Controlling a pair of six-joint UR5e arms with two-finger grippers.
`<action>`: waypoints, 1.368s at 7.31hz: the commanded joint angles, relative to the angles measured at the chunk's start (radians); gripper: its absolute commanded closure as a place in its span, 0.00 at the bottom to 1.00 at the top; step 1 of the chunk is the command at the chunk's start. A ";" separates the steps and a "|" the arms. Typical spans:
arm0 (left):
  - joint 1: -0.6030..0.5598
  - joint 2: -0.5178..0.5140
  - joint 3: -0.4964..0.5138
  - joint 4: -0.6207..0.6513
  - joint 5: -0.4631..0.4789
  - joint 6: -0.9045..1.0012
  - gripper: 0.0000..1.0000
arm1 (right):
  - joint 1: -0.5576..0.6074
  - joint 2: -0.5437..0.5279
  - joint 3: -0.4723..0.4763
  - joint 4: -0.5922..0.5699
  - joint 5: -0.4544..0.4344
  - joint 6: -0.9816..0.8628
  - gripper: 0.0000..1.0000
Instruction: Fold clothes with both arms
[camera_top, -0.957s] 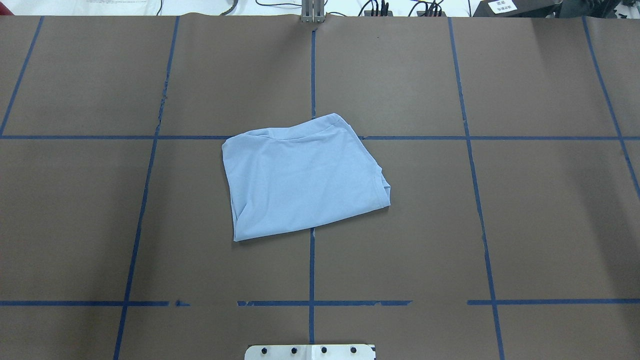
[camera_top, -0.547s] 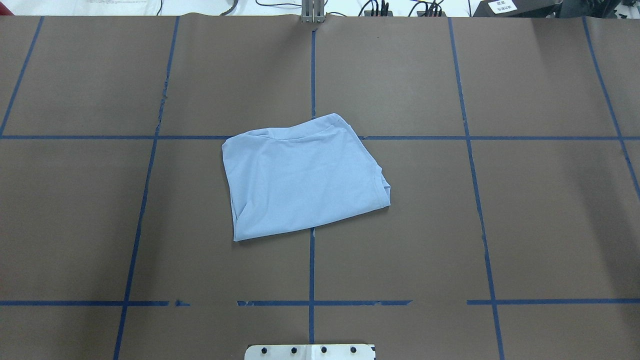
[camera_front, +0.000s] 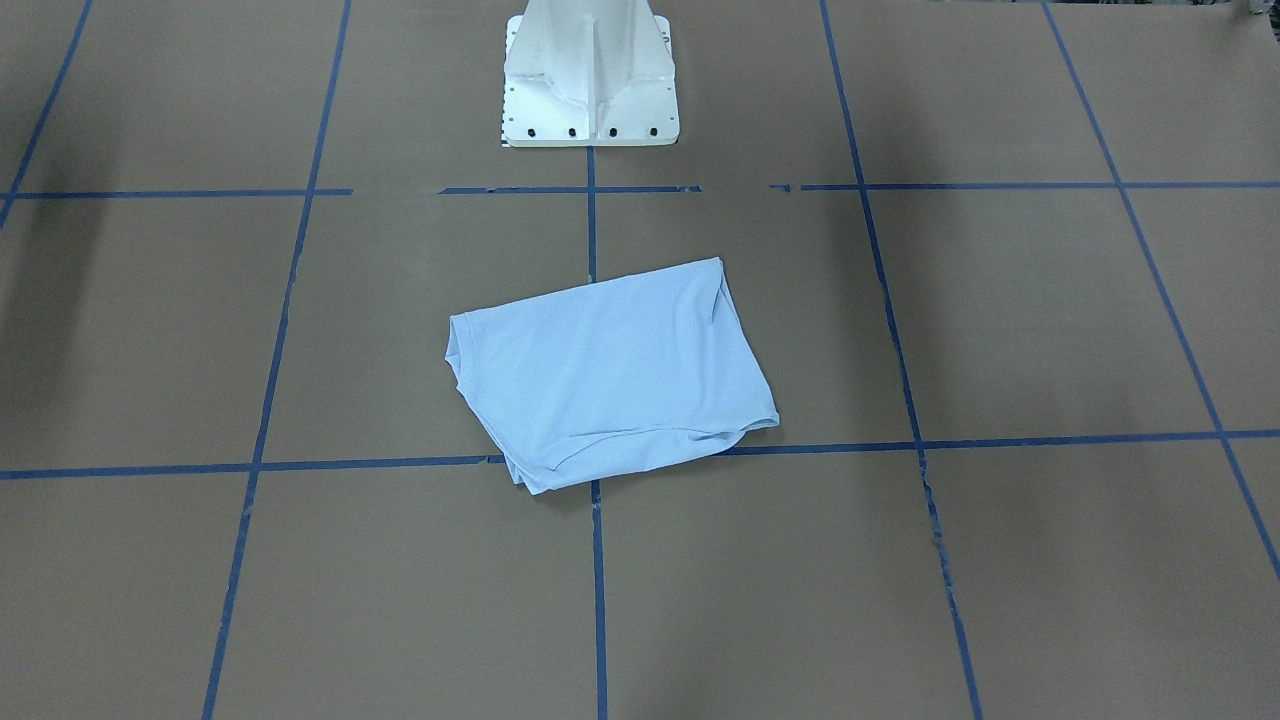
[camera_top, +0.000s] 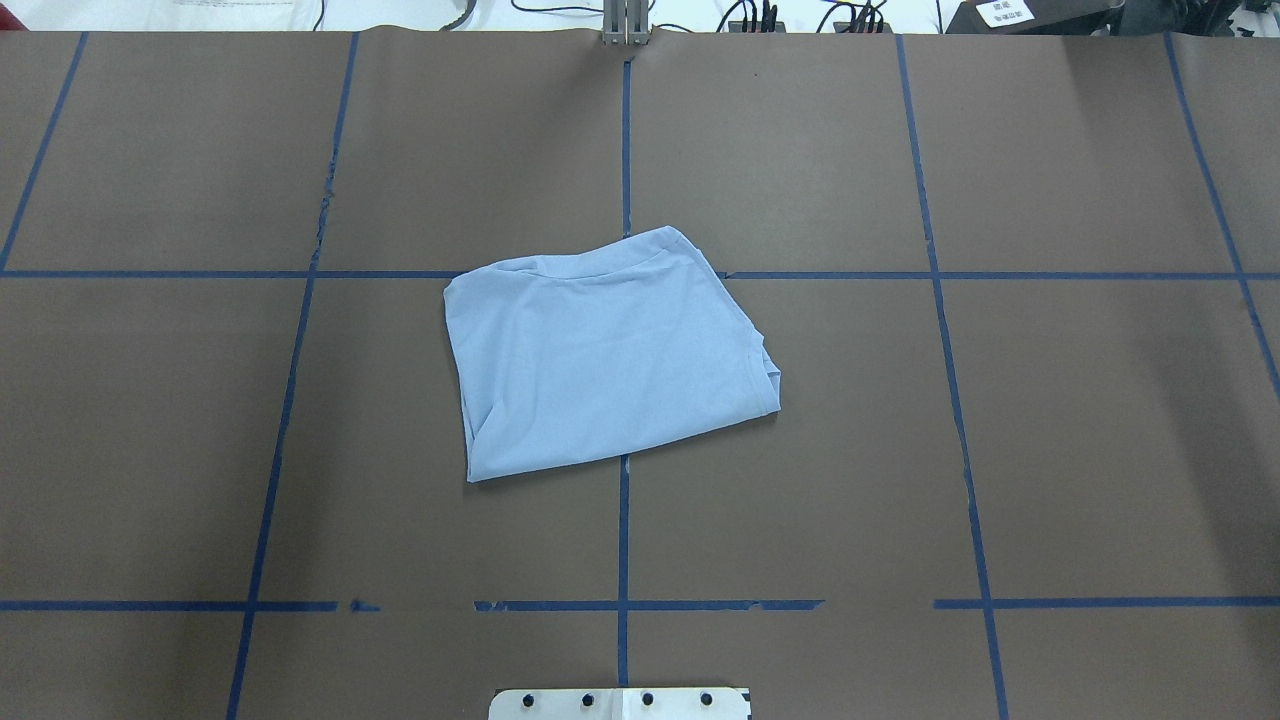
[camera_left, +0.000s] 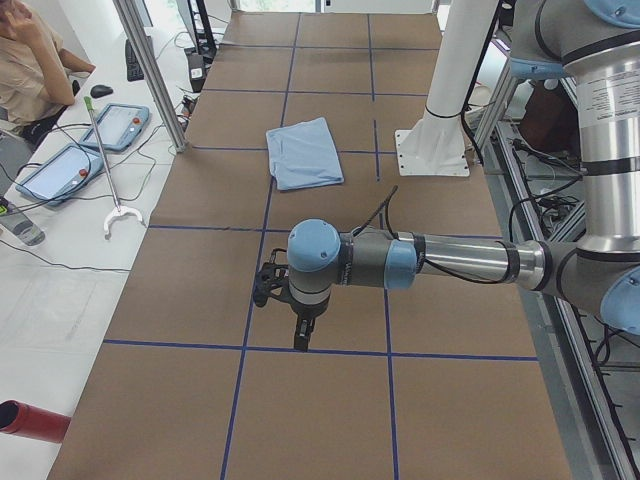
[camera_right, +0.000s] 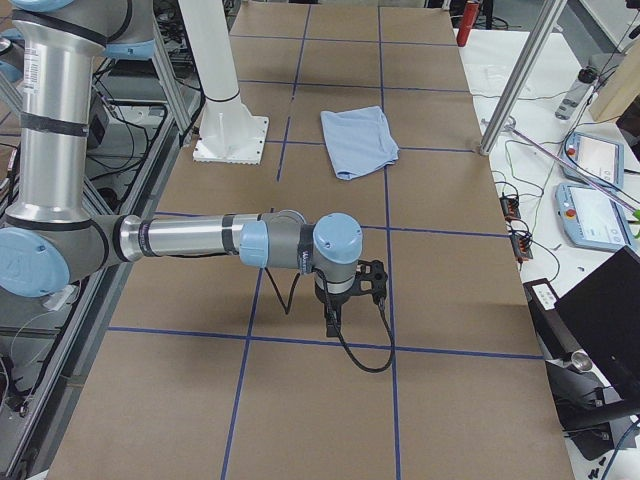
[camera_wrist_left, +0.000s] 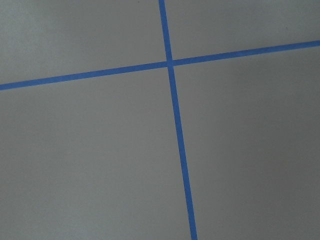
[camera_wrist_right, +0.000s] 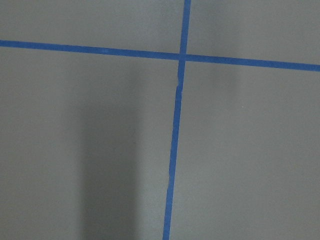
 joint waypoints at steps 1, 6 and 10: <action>0.001 0.000 -0.012 0.003 0.000 -0.001 0.00 | 0.000 -0.002 -0.006 0.030 0.001 0.000 0.00; 0.001 0.004 -0.017 0.008 0.000 0.001 0.00 | 0.000 0.000 0.024 0.031 0.004 0.081 0.00; 0.001 0.006 -0.014 0.008 0.002 0.001 0.00 | 0.000 -0.002 0.031 0.032 0.001 0.092 0.00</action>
